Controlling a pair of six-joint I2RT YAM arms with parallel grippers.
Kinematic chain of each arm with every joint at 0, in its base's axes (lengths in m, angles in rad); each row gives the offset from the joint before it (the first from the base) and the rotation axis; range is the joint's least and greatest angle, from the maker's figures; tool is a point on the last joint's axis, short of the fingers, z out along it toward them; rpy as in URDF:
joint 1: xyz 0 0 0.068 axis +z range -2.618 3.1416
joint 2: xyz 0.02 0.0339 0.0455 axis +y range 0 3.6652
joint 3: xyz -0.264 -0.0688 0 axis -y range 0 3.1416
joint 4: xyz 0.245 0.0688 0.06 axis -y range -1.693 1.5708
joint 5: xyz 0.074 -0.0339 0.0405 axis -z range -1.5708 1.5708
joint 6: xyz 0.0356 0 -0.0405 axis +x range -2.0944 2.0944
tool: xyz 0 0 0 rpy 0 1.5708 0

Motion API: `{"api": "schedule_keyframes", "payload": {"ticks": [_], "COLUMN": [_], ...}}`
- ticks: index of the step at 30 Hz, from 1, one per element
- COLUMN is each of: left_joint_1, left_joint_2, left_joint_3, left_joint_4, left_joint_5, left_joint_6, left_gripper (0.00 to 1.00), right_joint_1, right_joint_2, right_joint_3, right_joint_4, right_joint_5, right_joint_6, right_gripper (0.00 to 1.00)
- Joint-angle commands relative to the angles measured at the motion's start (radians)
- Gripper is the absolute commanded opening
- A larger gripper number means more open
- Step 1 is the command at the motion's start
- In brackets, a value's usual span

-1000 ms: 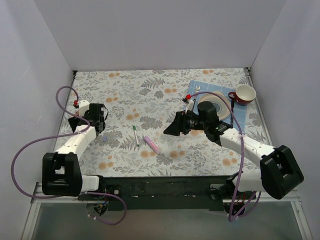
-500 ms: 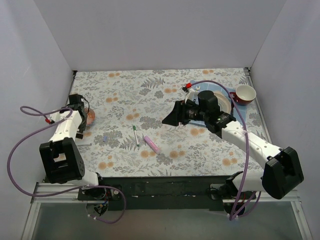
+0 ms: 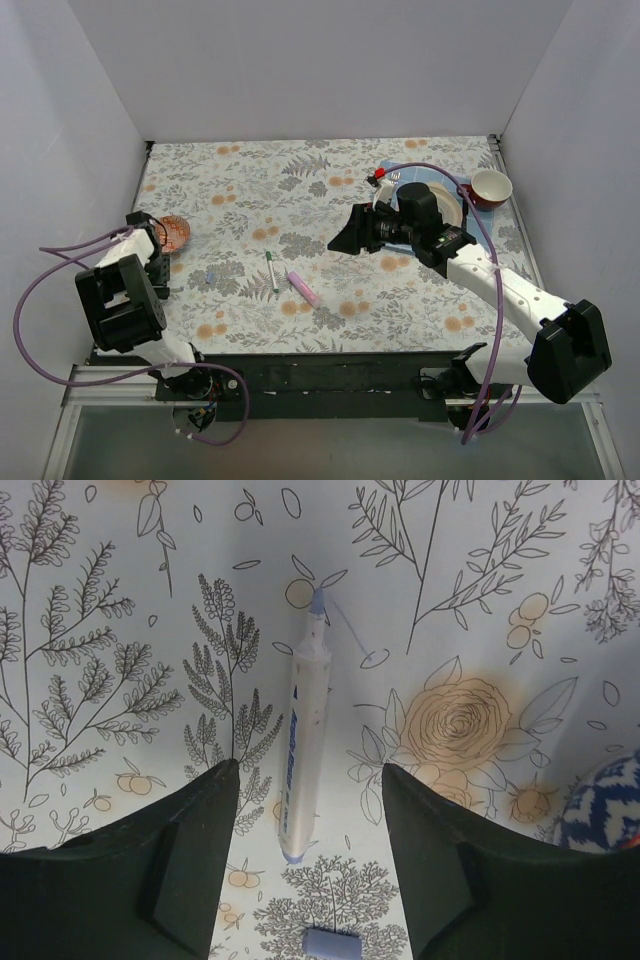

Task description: Insert the pens into the pen caps

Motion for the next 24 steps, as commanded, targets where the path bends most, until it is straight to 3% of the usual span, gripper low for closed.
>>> {"api": "schedule_keyframes", "payload": {"ticks": [1, 4, 7, 11, 15, 20, 24], "left_joint_1": [0.008, 0.008, 0.008, 0.008, 0.001, -0.051, -0.18], "left_joint_2": [0.023, 0.058, 0.081, 0.07, 0.024, -0.104, -0.203], "left_joint_3": [-0.001, 0.004, 0.004, -0.015, -0.067, -0.153, -0.171], "left_joint_4": [0.036, 0.036, 0.019, -0.018, -0.036, -0.044, -0.076], "left_joint_5": [-0.012, -0.02, -0.017, -0.064, -0.054, -0.063, -0.06], "left_joint_6": [-0.153, -0.158, -0.161, -0.187, -0.189, -0.179, -0.19], "left_gripper": [0.57, 0.52, 0.4, 0.14, 0.0, 0.0, 0.0], "right_joint_1": [-0.001, 0.0, 0.0, -0.001, 0.0, -0.001, 0.0], "right_joint_2": [-0.022, -0.031, -0.035, -0.056, -0.077, -0.097, -0.091], "right_joint_3": [0.026, 0.017, 0.015, 0.003, -0.038, -0.083, -0.109], "right_joint_4": [0.013, 0.013, 0.014, 0.019, 0.039, 0.103, 0.134], "right_joint_5": [0.013, 0.016, 0.013, 0.015, 0.004, -0.016, -0.027], "right_joint_6": [-0.015, -0.018, -0.021, -0.025, -0.023, -0.005, 0.011], "right_gripper": [0.69, 0.69, 0.69, 0.69, 0.7, 0.71, 0.72]}}
